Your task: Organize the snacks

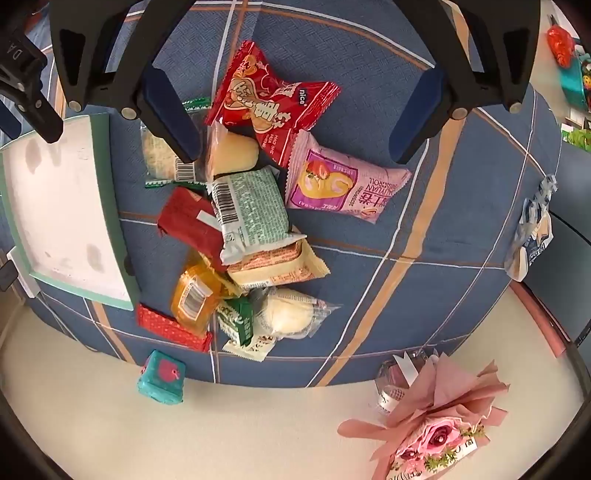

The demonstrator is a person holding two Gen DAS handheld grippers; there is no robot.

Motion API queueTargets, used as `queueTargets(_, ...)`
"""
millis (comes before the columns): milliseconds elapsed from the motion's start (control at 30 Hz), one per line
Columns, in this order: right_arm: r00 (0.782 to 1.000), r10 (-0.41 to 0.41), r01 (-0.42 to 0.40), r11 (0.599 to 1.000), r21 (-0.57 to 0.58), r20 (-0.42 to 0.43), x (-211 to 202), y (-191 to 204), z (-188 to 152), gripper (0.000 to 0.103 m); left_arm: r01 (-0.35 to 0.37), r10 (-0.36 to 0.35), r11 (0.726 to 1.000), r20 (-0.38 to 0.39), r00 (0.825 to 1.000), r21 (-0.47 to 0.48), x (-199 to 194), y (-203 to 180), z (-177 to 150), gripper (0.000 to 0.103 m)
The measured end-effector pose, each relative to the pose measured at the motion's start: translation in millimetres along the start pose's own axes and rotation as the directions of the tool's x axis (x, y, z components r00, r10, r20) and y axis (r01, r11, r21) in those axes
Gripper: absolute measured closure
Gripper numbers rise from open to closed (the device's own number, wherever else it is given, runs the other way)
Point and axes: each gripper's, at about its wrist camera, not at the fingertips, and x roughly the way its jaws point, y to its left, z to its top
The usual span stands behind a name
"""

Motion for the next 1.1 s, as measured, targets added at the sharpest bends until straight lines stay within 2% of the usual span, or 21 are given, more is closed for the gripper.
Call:
queueTargets(333,1.000,0.004,-0.004,1.000,-0.002,0.011,-7,1,6,0.000,0.017,-0.017,1.000,-0.004,1.000,-0.018,-19,0,24,0.001)
queueTargets(400,1.000,0.005,-0.005,1.000,-0.006,0.018,-7,0,3,0.000,0.021,-0.020,1.000,0.033,0.999,-0.018,-14,1,8,0.001)
queueTargets(633,1.000,0.007,-0.007,1.000,-0.013,0.019,-6,1,2,0.000,0.016,-0.015,0.999,0.049,0.999,-0.029,-13,4,7,0.001)
queueTargets(733,1.000,0.006,-0.006,1.000,-0.019,0.019,-5,1,2,0.000,0.036,-0.033,0.998,0.060,0.998,-0.043,-15,6,8,0.001)
queueTargets(1100,1.000,-0.002,0.003,0.999,-0.047,0.027,-6,5,2,0.000,0.011,-0.008,0.999,0.086,0.996,-0.038,-18,5,6,0.001)
